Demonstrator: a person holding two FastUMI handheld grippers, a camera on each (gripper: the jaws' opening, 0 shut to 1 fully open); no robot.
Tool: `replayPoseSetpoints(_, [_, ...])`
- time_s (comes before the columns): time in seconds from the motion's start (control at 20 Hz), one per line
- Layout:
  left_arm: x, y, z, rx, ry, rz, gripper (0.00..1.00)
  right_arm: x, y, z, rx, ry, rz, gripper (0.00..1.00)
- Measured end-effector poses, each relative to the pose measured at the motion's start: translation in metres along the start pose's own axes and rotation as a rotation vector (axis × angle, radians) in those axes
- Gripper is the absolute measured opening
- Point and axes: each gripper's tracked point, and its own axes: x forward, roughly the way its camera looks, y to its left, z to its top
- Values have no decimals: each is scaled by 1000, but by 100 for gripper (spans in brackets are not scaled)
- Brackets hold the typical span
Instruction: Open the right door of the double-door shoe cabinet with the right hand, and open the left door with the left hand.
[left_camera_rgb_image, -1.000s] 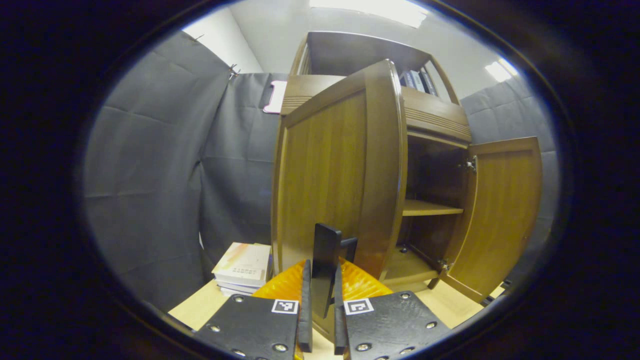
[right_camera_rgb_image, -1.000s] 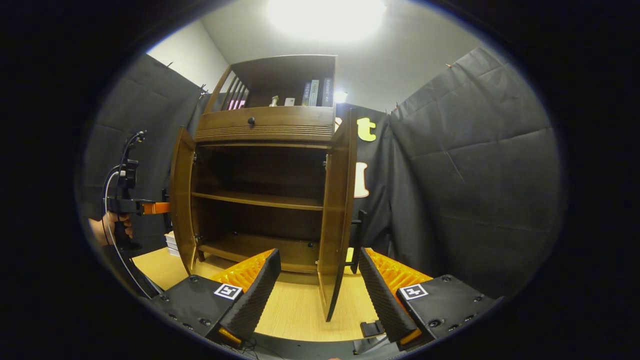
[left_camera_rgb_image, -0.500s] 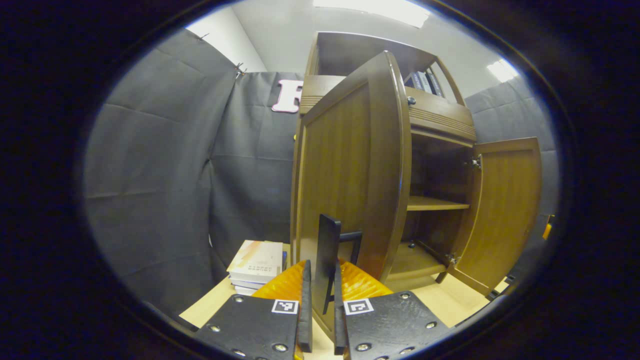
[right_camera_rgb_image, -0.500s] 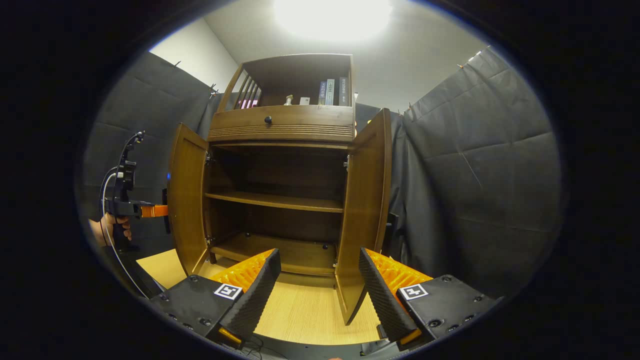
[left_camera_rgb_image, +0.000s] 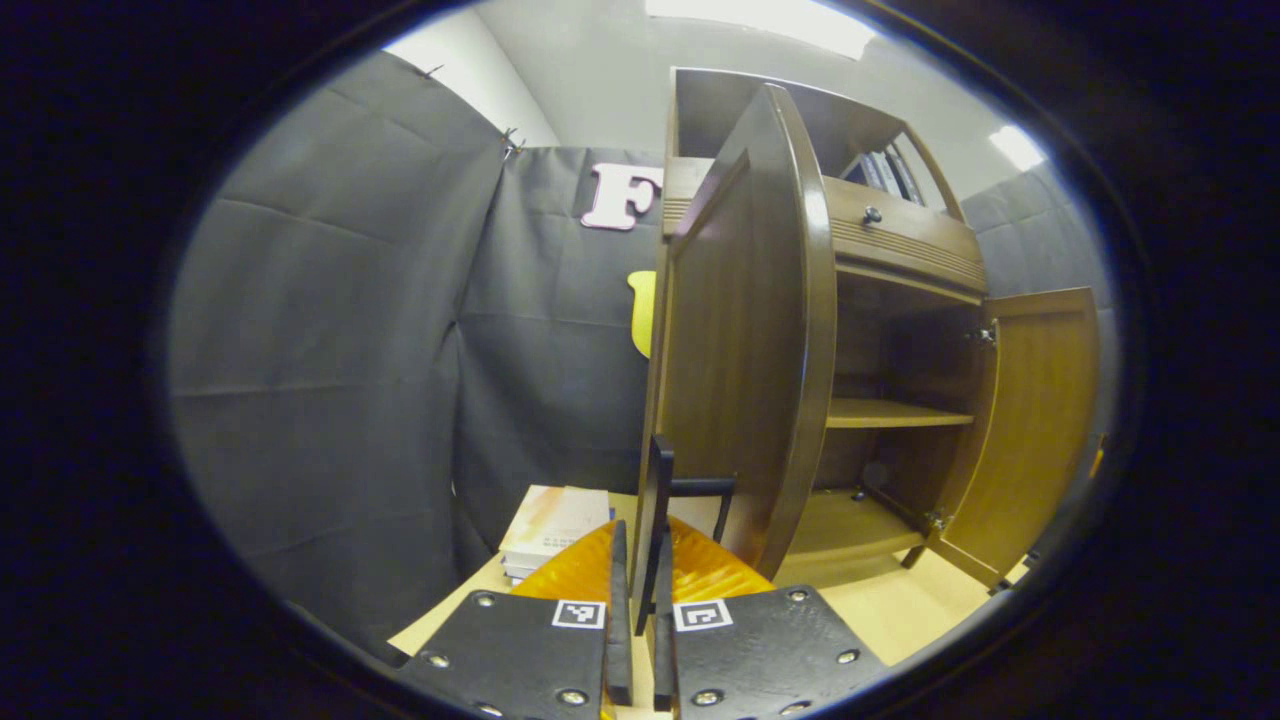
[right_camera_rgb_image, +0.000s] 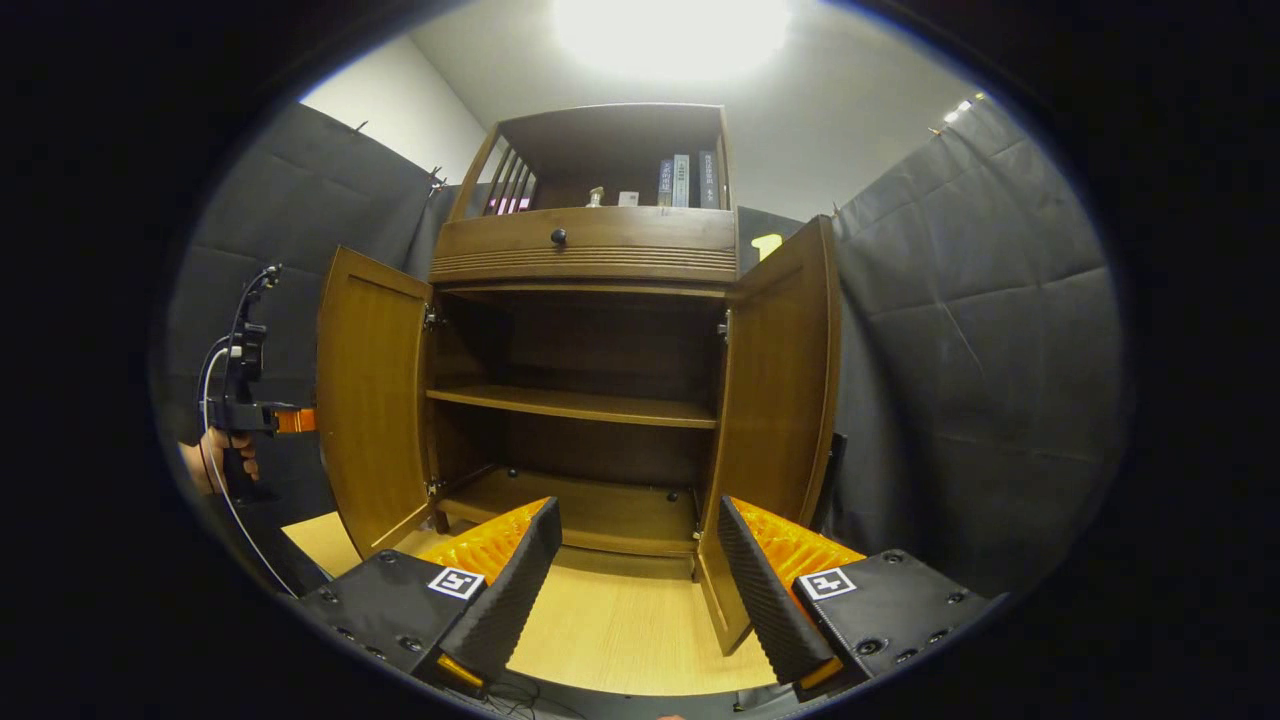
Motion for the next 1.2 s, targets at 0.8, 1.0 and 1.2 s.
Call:
replayPoseSetpoints(0.8, [-8, 3, 1, 65, -21, 5, 10, 37, 58, -3, 59, -4, 42, 98])
replayPoseSetpoints(1.0, [-10, 3, 1, 31, -17, 21, 10, 37, 57, 5, 55, -21, 39, 98])
replayPoseSetpoints(1.2, [-10, 4, 7, 44, -54, 35, 10, 27, 43, 23, 47, -74, 46, 98])
